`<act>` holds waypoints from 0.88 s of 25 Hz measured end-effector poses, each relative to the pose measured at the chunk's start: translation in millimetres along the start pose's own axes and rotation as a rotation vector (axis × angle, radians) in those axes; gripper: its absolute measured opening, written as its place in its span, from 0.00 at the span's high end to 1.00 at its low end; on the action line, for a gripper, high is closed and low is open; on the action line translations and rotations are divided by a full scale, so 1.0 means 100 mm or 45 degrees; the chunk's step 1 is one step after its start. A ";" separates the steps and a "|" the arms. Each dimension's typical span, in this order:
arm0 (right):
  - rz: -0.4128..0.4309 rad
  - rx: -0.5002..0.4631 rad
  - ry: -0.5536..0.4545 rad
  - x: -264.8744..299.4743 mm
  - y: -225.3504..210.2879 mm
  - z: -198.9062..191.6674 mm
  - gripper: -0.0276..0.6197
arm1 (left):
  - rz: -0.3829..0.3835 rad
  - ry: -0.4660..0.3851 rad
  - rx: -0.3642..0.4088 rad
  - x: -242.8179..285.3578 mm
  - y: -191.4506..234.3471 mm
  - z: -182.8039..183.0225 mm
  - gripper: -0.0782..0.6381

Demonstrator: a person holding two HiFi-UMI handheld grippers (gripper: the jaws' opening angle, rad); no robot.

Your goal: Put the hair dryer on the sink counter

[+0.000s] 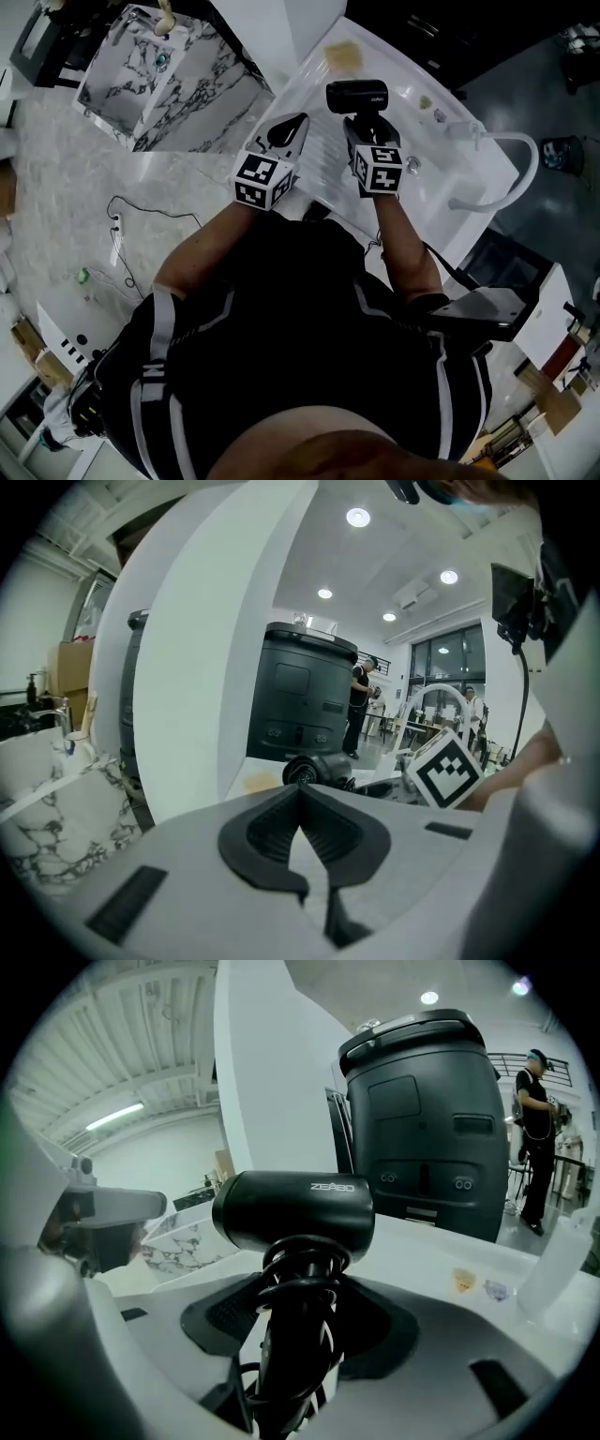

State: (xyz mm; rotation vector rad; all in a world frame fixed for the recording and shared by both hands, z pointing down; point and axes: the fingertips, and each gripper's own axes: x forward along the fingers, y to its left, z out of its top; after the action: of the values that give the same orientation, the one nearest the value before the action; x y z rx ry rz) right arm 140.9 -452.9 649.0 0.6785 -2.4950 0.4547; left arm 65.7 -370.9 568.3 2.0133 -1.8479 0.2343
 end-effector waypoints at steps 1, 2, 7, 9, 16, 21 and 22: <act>0.007 -0.001 0.015 0.05 0.01 -0.03 0.55 | 0.010 0.001 -0.001 -0.03 0.01 0.00 0.88; 0.013 -0.001 0.031 0.11 0.02 -0.07 0.55 | 0.019 0.003 -0.002 -0.05 0.03 -0.01 0.88; 0.007 0.018 0.110 0.32 -0.01 -0.26 0.55 | 0.035 0.021 -0.025 -0.15 0.02 -0.09 0.88; -0.003 0.026 0.141 0.40 -0.03 -0.33 0.55 | 0.034 0.021 -0.023 -0.18 0.01 -0.10 0.88; -0.020 0.035 0.232 0.57 -0.05 -0.52 0.55 | 0.005 0.035 -0.012 -0.20 -0.02 -0.14 0.88; -0.036 0.034 0.271 0.68 -0.07 -0.56 0.55 | -0.007 0.024 -0.010 -0.22 -0.03 -0.11 0.88; -0.039 0.033 0.282 0.70 -0.07 -0.57 0.55 | -0.007 0.020 -0.013 -0.23 -0.02 -0.11 0.88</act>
State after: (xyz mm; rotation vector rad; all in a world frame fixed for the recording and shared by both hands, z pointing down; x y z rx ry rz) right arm 114.8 -460.0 734.8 0.6388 -2.2717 0.5226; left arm 67.1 -345.4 569.2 2.0036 -1.8306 0.2381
